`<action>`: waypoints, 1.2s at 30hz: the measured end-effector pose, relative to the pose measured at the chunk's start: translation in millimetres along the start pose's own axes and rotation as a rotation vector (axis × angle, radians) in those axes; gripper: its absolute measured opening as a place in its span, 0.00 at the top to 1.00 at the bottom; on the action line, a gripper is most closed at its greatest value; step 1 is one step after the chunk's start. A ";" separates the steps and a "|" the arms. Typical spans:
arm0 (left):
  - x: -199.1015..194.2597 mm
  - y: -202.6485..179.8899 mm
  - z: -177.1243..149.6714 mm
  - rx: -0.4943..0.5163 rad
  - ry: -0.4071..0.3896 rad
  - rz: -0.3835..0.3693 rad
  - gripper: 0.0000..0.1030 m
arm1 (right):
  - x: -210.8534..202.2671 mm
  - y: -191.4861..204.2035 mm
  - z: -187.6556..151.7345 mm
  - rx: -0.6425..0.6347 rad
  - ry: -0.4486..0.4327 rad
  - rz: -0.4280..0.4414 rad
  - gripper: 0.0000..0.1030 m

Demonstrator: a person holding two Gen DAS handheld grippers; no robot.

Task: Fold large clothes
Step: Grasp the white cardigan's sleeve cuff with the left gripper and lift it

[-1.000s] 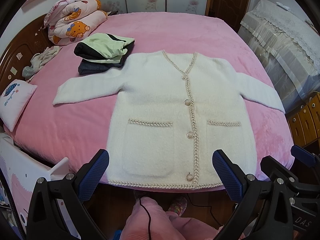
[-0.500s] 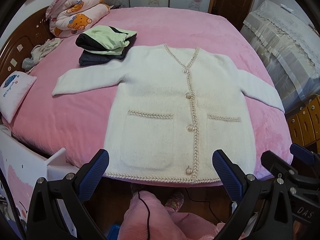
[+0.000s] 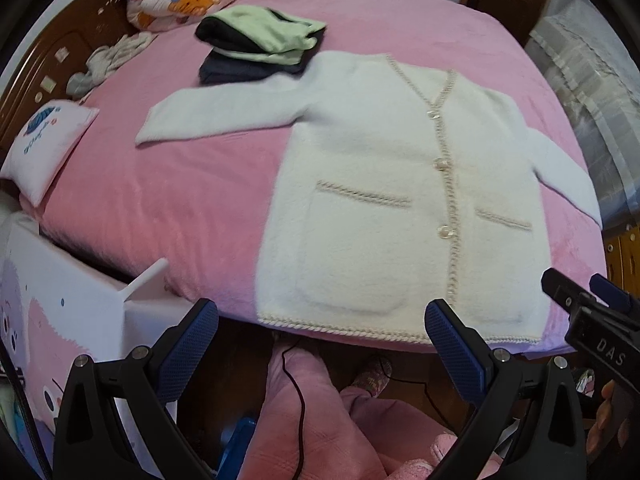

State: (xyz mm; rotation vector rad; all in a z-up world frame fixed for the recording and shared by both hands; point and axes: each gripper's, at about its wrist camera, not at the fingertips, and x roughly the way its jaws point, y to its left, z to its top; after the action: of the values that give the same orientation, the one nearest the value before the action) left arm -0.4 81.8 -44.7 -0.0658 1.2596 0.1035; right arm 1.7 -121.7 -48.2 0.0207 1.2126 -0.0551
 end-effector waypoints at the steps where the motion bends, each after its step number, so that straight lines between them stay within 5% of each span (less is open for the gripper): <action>1: 6.3 9.4 2.1 -0.016 0.017 0.000 0.01 | 5.8 9.7 3.3 -0.022 -0.010 -0.025 0.14; 11: 86.1 116.9 56.5 -0.174 0.204 -0.077 0.01 | 60.9 103.9 38.9 -0.143 0.092 -0.099 0.15; 20: 173.7 235.2 135.3 -0.380 0.271 -0.028 0.01 | 89.6 201.1 64.3 -0.320 0.122 -0.117 0.15; 23: 204.8 279.7 157.2 -0.489 0.260 -0.039 0.01 | 101.8 224.5 65.5 -0.350 0.157 -0.113 0.15; 30: 258.6 381.9 183.0 -0.861 0.095 -0.068 0.01 | 136.9 265.4 72.4 -0.423 0.269 -0.129 0.15; 36: 310.1 430.6 196.9 -1.003 0.024 -0.127 0.03 | 158.9 288.9 91.1 -0.419 0.324 -0.118 0.15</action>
State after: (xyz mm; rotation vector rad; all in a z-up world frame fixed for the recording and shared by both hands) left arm 230.5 543.5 -276.7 -1.0091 1.1178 0.6173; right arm 157.9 157.6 -169.0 -0.4226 1.5281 0.1043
